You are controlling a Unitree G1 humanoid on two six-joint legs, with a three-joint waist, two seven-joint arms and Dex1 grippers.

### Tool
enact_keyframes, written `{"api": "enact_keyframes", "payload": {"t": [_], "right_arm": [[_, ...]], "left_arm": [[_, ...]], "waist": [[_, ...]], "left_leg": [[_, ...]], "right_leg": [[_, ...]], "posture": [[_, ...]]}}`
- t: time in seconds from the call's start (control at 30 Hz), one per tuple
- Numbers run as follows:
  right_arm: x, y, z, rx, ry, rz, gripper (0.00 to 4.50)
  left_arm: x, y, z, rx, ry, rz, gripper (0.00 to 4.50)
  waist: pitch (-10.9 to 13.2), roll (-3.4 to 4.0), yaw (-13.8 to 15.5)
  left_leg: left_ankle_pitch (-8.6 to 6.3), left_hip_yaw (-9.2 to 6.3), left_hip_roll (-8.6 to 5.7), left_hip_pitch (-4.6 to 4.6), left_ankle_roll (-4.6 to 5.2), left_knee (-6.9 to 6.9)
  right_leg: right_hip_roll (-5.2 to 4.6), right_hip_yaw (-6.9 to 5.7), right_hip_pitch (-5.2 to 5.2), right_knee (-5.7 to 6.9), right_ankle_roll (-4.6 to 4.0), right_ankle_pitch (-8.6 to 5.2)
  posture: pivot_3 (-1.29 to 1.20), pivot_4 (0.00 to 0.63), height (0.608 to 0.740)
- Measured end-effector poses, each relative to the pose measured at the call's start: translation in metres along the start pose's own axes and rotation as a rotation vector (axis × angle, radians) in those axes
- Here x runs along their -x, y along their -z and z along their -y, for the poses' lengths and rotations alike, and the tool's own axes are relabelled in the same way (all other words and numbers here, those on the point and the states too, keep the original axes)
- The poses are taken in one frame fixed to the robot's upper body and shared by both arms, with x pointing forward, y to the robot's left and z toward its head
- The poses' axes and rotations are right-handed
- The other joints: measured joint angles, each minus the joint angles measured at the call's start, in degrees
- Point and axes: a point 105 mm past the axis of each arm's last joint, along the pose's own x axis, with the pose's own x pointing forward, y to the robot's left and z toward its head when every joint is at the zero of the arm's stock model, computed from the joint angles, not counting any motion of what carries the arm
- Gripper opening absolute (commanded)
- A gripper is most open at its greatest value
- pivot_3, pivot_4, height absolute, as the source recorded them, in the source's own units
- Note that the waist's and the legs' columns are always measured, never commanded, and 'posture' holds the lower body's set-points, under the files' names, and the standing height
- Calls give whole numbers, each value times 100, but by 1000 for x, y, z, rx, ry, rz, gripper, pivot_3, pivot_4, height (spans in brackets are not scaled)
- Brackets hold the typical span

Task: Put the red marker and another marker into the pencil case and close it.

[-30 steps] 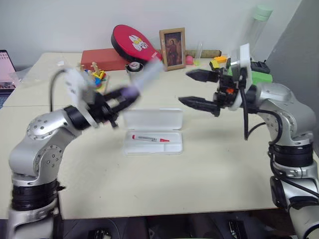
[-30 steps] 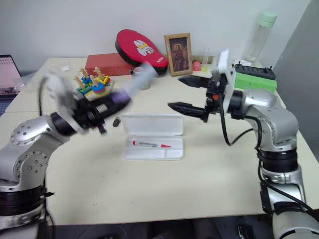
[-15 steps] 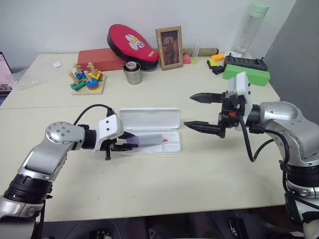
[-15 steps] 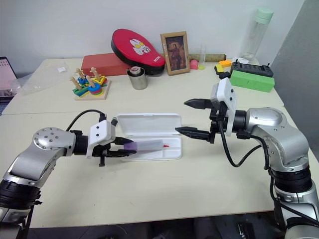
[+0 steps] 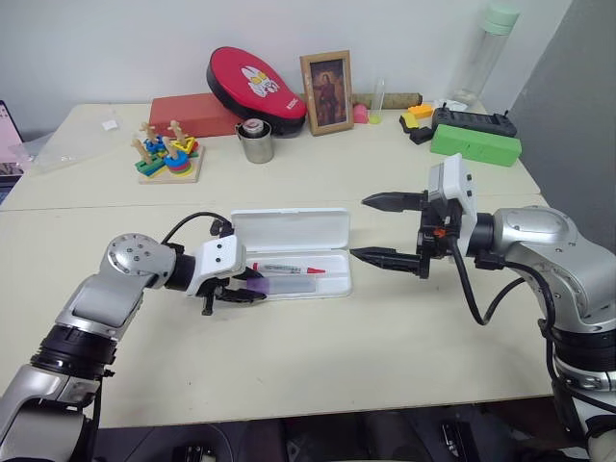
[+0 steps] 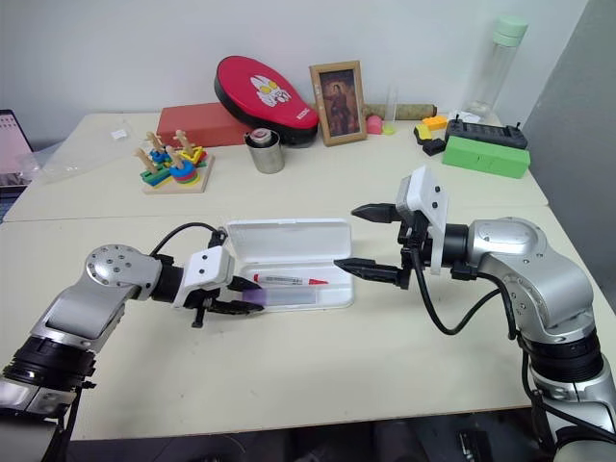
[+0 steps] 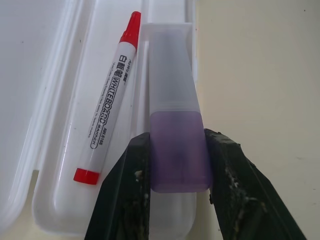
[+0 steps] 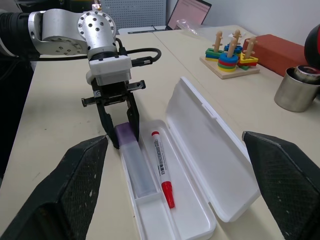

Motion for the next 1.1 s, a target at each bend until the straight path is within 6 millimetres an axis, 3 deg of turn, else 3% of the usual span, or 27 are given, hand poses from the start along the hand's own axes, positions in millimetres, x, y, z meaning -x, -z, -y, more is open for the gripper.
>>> {"api": "enact_keyframes", "payload": {"t": [0.3, 0.4, 0.47, 0.53, 0.6, 0.7, 0.83, 0.93, 1.1], "right_arm": [[-2, 1, -3, 0, -16, -3, 4500], [-5, -1, -5, -5, -30, 12, 4500], [-8, -6, -7, -10, -46, 48, 4500], [-12, -17, -3, -8, -31, 97, 4500], [-12, -26, 4, -15, -6, 146, 4500], [-13, -41, 11, -15, 9, 205, 4500], [-20, -57, 22, -26, 31, 269, 4500], [-30, -60, 29, -34, 56, 292, 4500], [-46, -57, 22, -33, 14, 281, 4500]], "left_arm": [[-2, -3, -5, 15, -33, 25, 3762], [8, -39, -12, 72, -116, 240, 4333], [28, -74, -24, 113, -237, 446, 4480], [51, -89, -41, 169, -398, 560, 4480], [69, -90, -56, 239, -551, 612, 4480], [91, -74, -79, 371, -791, 619, 4480], [106, -26, -96, 552, -1057, 496, 4480], [93, 7, -96, 634, -1118, 381, 4480], [47, 47, -92, 737, -1067, 259, 4480]], "waist": [[0, 0, 0], [1, -3, 1], [1, -3, 0], [1, -2, -5], [1, -2, -18], [1, -2, -17], [1, -2, -15], [1, -2, -13], [1, -3, 47]], "left_leg": [[0, -1, 0, 0, 0, 1], [0, -3, 1, -3, 0, 4], [0, -6, 1, -2, 0, 9], [0, -12, 1, 3, 0, 14], [0, -14, 1, 7, 0, 19], [0, -21, -1, 8, 0, 22], [1, -28, -3, 8, 0, 21], [1, -29, -3, 8, 0, 21], [1, -42, -4, 5, -1, 21]], "right_leg": [[0, 0, 1, 3, -3, 2], [0, -2, 2, 4, 0, 0], [0, -5, 6, 5, 5, -2], [1, -9, 13, 9, 6, -1], [2, -9, 19, 9, 8, 1], [1, -15, 25, 7, 3, 5], [1, -22, 30, 5, -9, 12], [0, -25, 31, 6, -10, 13], [0, -42, 35, 4, -11, 13]], "posture": [[0, 150, 740], [0, 150, 740], [0, 150, 740], [0, 150, 740], [0, 150, 740], [0, 150, 740], [0, 150, 740], [0, 150, 740], [0, 150, 740]]}}
